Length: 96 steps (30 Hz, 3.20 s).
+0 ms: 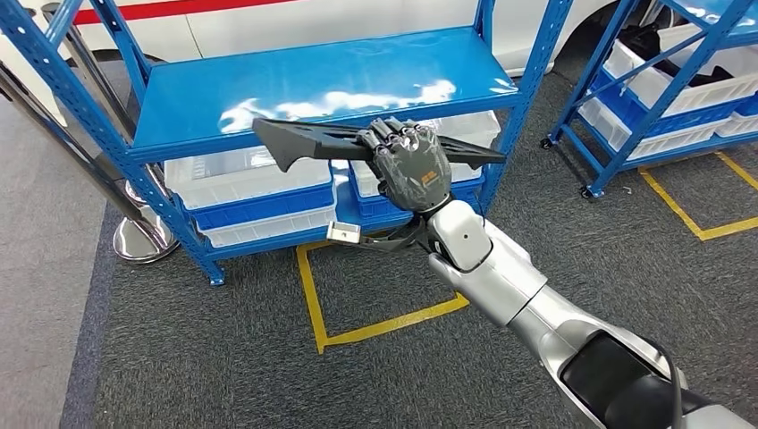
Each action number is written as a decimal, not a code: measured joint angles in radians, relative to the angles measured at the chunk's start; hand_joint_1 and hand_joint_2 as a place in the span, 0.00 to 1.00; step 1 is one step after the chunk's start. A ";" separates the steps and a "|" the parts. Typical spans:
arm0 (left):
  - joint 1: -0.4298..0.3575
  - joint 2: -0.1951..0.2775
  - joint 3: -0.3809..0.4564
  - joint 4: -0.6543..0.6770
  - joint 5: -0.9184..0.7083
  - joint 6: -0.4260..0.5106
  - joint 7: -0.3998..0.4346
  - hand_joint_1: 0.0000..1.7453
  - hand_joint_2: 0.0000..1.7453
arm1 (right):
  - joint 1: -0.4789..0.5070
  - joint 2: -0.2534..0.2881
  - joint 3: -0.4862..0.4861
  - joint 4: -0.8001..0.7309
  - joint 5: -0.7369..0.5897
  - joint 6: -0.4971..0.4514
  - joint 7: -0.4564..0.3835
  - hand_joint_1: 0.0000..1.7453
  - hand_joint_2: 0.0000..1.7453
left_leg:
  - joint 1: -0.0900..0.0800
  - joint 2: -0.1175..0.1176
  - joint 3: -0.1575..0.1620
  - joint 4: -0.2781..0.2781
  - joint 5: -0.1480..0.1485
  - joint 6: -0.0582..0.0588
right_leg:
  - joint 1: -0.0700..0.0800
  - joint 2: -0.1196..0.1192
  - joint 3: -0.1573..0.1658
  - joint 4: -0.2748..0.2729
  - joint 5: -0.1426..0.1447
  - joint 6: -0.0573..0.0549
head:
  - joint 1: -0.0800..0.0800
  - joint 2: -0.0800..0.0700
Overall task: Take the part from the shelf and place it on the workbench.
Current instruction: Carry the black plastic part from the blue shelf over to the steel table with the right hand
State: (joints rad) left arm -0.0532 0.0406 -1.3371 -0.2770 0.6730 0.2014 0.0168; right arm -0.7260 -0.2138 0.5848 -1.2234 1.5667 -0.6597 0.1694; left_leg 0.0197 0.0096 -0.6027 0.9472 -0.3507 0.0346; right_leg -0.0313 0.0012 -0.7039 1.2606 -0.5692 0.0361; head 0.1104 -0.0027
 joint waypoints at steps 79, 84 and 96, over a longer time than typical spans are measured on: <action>-0.012 -0.001 -0.105 0.003 0.160 -0.014 -0.034 0.00 1.00 | -0.003 0.059 -0.078 0.083 -0.018 0.000 -0.100 1.00 1.00 | -0.028 0.017 0.001 0.069 -0.071 0.023 | 0.003 -0.005 -0.047 0.046 0.024 0.004 | 0.000 0.000; -0.009 0.000 -0.104 0.006 0.173 -0.017 -0.034 0.00 1.00 | -0.006 0.064 -0.079 0.083 -0.004 0.000 -0.097 1.00 1.00 | -0.035 0.053 0.000 0.079 -0.078 0.006 | 0.029 -0.055 0.094 -0.212 0.123 -0.030 | -0.001 0.000; -0.011 0.005 -0.097 0.030 0.189 -0.024 -0.042 0.00 1.00 | -0.006 0.082 -0.054 0.085 0.000 0.000 -0.033 1.00 1.00 | -0.013 -0.010 -0.048 0.263 -0.164 -0.051 | 0.012 0.061 0.084 -0.229 0.147 -0.056 | -0.001 0.000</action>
State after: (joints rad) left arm -0.0643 0.0458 -1.4343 -0.2469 0.8622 0.1774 -0.0257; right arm -0.7315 -0.1316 0.5303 -1.1381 1.5670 -0.6600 0.1363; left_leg 0.0066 -0.0005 -0.6507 1.2099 -0.5143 -0.0165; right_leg -0.0191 0.0622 -0.6201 1.0319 -0.4226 -0.0203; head 0.1095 -0.0027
